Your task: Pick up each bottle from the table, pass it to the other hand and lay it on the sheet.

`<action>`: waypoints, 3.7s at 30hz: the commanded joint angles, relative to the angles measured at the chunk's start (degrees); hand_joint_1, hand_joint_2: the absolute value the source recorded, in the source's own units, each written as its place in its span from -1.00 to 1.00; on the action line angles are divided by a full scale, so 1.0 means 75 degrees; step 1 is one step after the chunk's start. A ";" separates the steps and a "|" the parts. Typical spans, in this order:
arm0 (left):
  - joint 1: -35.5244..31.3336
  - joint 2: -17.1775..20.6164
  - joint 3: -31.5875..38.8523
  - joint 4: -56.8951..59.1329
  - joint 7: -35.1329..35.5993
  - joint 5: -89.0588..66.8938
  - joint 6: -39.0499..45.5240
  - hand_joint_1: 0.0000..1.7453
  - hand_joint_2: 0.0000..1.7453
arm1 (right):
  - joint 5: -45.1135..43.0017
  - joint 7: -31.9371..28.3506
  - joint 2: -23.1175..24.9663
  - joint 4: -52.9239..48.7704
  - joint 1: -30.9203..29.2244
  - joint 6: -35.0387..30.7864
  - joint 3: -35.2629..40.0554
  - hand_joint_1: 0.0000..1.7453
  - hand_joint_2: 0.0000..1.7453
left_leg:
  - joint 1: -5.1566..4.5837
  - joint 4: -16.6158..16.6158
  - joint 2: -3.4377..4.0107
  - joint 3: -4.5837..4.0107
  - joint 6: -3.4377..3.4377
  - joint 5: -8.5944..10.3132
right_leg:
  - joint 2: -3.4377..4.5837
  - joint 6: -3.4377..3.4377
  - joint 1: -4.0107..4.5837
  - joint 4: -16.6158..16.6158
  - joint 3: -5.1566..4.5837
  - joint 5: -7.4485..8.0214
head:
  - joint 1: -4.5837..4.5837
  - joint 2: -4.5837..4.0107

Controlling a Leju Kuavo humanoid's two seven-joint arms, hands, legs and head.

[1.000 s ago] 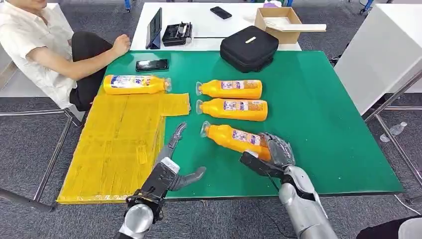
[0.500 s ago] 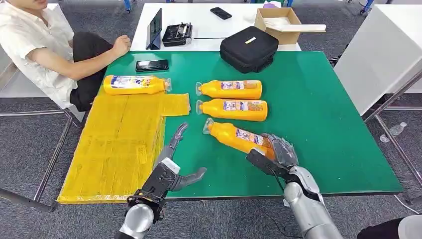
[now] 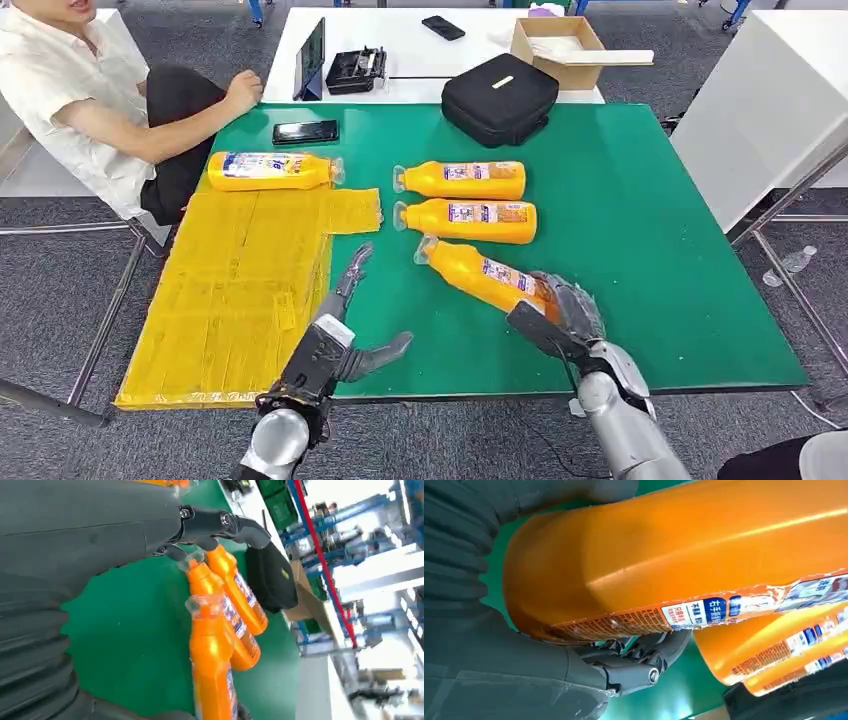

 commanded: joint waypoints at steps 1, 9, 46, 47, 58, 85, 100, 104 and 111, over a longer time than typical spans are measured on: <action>-0.0154 -0.0338 0.0215 0.1091 0.0419 0.2141 0.0205 -1.00 1.00 | -0.0665 -0.0217 0.0757 -0.1639 0.0926 0.0218 -0.0351 1.00 1.00 | 0.0009 -0.0008 -0.0022 -0.0007 -0.0003 0.0002 | -0.0035 -0.0032 0.0015 -0.0011 0.0030 -0.0007 | 0.0003 0.0000; -0.0249 -0.0338 0.0522 0.1932 0.0434 0.3847 0.0427 -1.00 1.00 | -0.1126 -0.1048 0.0960 -0.1906 0.0791 0.0142 -0.0218 1.00 1.00 | -0.0001 -0.0007 0.0010 -0.0035 0.0000 0.0002 | -0.0007 -0.0023 0.0003 0.0000 0.0037 0.0002 | 0.0000 0.0000; -0.0986 -0.0338 -0.0079 0.2031 -0.0852 0.4724 -0.1735 -1.00 1.00 | -0.1984 -0.1966 0.1205 -0.0558 -0.0116 0.0442 0.1305 1.00 1.00 | 0.0007 0.0007 -0.0001 -0.0098 -0.0001 0.0006 | -0.0007 -0.0021 0.0009 0.0010 -0.0013 0.0005 | 0.0003 0.0000; -0.0996 -0.0338 -0.0123 0.2028 -0.0906 0.4758 -0.1846 -1.00 1.00 | -0.2013 -0.1999 0.1175 -0.0468 -0.0170 0.0456 0.1425 1.00 1.00 | 0.0006 0.0009 0.0001 -0.0091 -0.0001 0.0003 | -0.0008 -0.0027 0.0010 0.0013 -0.0007 0.0001 | 0.0000 0.0000; -0.1084 -0.0338 -0.0233 0.1713 -0.1469 0.4459 -0.2194 -1.00 1.00 | -0.2244 -0.2160 0.0938 0.0115 -0.0445 0.0671 0.2085 1.00 1.00 | 0.0006 0.0007 0.0005 -0.0080 0.0003 -0.0001 | -0.0010 -0.0034 0.0012 0.0008 0.0008 -0.0001 | 0.0003 0.0000; -0.1601 -0.0338 -0.0270 0.2560 -0.1465 0.5029 -0.1736 -1.00 1.00 | -0.2598 -0.2263 0.0981 -0.0015 -0.0646 0.0637 0.2993 1.00 1.00 | 0.0002 0.0000 0.0006 -0.0079 0.0000 0.0003 | -0.0005 -0.0029 0.0006 0.0008 0.0004 0.0000 | 0.0006 0.0000; -0.1546 -0.0338 -0.0658 0.2666 -0.1740 0.4189 -0.1267 -1.00 1.00 | -0.2818 -0.2173 0.0994 -0.0292 -0.0428 0.0632 0.2765 1.00 1.00 | 0.0002 0.0001 -0.0001 -0.0092 0.0001 0.0007 | -0.0008 -0.0021 0.0003 0.0008 -0.0007 0.0003 | 0.0006 0.0000; -0.1519 -0.0338 -0.0567 0.2693 -0.1761 0.4181 -0.1249 -0.84 1.00 | -0.2819 -0.2166 0.0989 -0.0341 -0.0370 0.0620 0.2754 1.00 1.00 | 0.0002 0.0003 0.0006 -0.0077 0.0002 -0.0002 | -0.0005 -0.0031 0.0006 0.0009 0.0007 -0.0004 | 0.0003 0.0000; -0.1493 -0.0338 -0.0542 0.2657 -0.1825 0.4126 -0.1255 1.00 1.00 | -0.2821 -0.2144 0.0996 -0.0370 -0.0334 0.0589 0.2686 1.00 1.00 | 0.0004 0.0002 0.0010 -0.0067 0.0002 -0.0004 | -0.0006 -0.0041 0.0011 0.0005 0.0019 -0.0004 | 0.0003 0.0000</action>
